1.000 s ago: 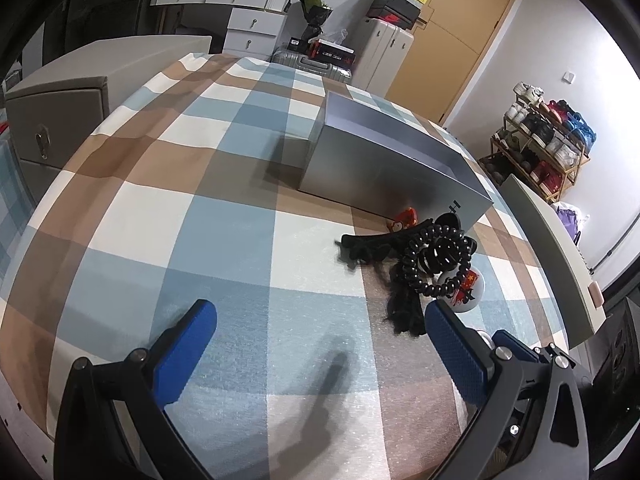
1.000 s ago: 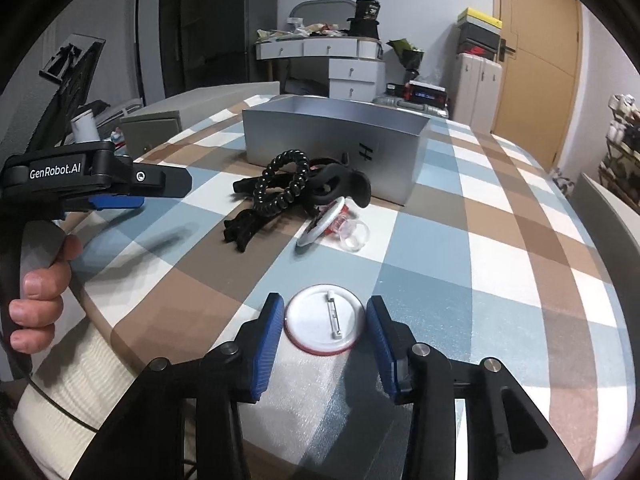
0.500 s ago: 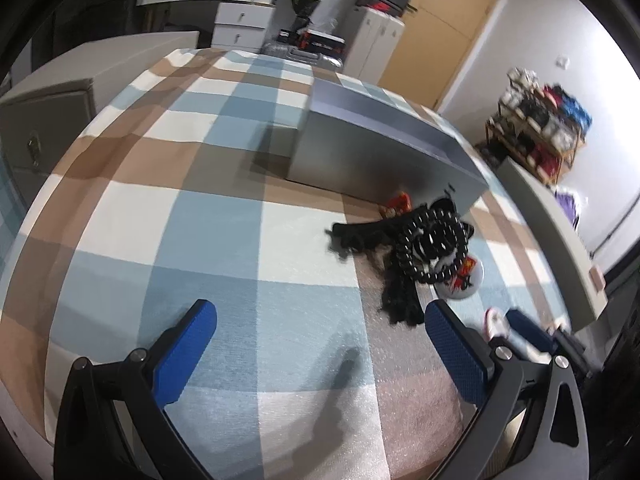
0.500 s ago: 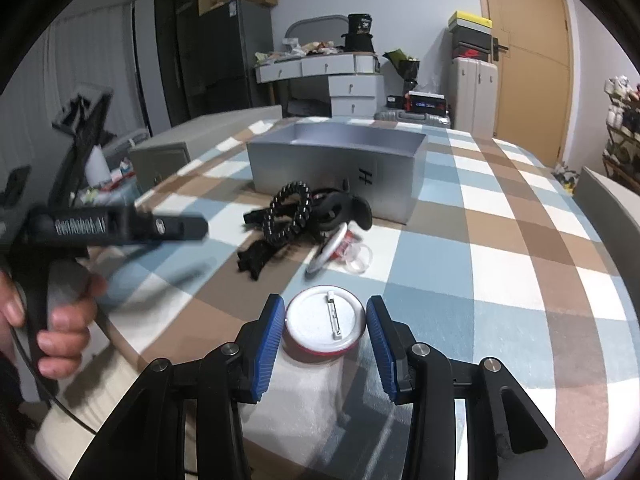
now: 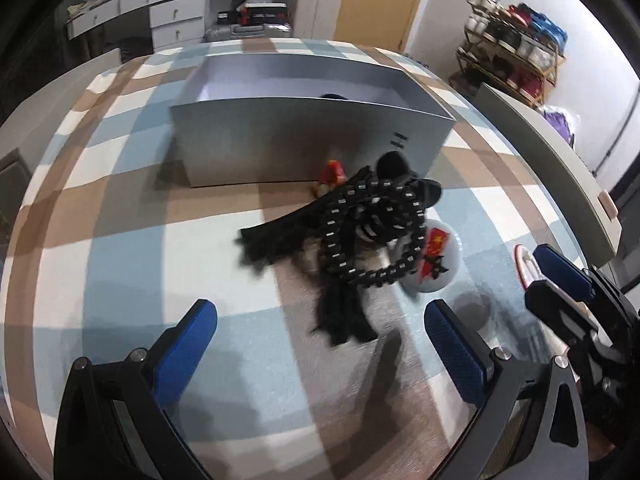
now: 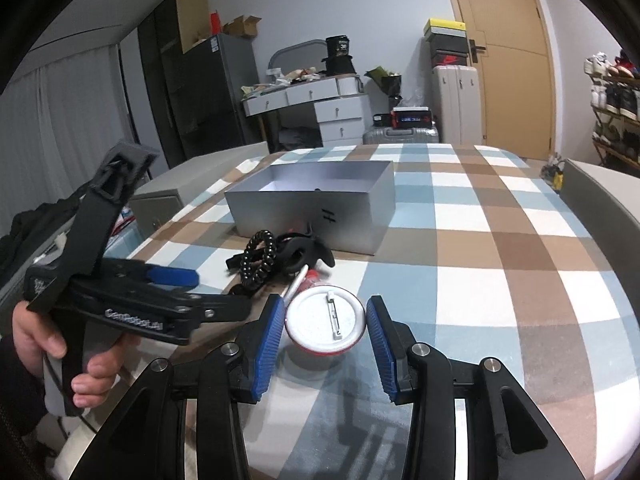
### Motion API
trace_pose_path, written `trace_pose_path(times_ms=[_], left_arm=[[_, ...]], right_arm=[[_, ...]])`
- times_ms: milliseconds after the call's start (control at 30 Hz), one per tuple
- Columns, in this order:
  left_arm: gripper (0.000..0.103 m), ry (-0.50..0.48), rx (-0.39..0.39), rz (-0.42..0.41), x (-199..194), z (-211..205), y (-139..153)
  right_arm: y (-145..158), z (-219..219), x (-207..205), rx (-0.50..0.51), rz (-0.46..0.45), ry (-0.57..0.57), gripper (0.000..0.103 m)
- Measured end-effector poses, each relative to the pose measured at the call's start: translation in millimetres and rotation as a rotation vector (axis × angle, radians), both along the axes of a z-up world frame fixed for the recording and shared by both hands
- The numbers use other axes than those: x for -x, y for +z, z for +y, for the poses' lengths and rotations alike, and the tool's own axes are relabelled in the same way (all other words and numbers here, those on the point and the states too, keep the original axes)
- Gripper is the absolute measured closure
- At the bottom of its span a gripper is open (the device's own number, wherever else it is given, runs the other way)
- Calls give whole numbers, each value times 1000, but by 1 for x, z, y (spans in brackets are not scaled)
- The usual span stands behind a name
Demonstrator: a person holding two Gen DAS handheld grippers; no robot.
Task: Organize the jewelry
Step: 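Grasp another black coiled hair tie with the left gripper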
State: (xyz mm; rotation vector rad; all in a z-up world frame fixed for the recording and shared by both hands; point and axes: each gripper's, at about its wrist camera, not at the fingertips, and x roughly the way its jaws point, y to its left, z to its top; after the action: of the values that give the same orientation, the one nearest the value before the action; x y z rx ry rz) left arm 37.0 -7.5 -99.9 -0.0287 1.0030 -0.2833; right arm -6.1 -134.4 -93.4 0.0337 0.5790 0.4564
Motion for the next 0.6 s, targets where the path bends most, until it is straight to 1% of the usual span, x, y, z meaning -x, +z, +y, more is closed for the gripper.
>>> trace_pose_path(times_ms=[33,67,100,133,167,233,267,300,333,367,433,533,600], left_arm=[[7,-2,-17,0,0,-2,0],[10,-9,-52,-1,0,-6,0],[17,-16,-83,2,0,-10,0],[28,-20,-124,-7,0,-14,0],[33,-23,-154,-23,0,-16,0],[65,-44,-150,-31,0,-17,3],[71,-59,-152,-30,0,-18,5],[80,-68,-158,-28,0,-20,5],[86,-81,-161,-25,1,-21,6],[88,-86,-168,-23,2,-22,6],[89,-92,-184,-23,4,-23,6],[89,-94,-144,6,6,-18,6],[90,-91,-167,-11,10,-15,9]], right_arm=[[-1,-1,0,-1,0,-2,62],[-1,-2,2,1,-2,-3,62],[-2,-2,3,0,-3,-1,62],[-3,-3,4,-4,-2,3,62],[-3,-5,5,-8,-2,4,62],[-4,-7,7,-10,-7,6,62],[-4,-8,7,-15,-7,4,62],[-4,-9,5,-19,-3,3,62],[-4,-11,4,-27,3,2,62],[-4,-12,3,-32,5,2,62],[-3,-12,3,-38,1,4,62],[-1,-12,5,-42,-10,6,62],[0,-11,6,-43,-12,8,62]])
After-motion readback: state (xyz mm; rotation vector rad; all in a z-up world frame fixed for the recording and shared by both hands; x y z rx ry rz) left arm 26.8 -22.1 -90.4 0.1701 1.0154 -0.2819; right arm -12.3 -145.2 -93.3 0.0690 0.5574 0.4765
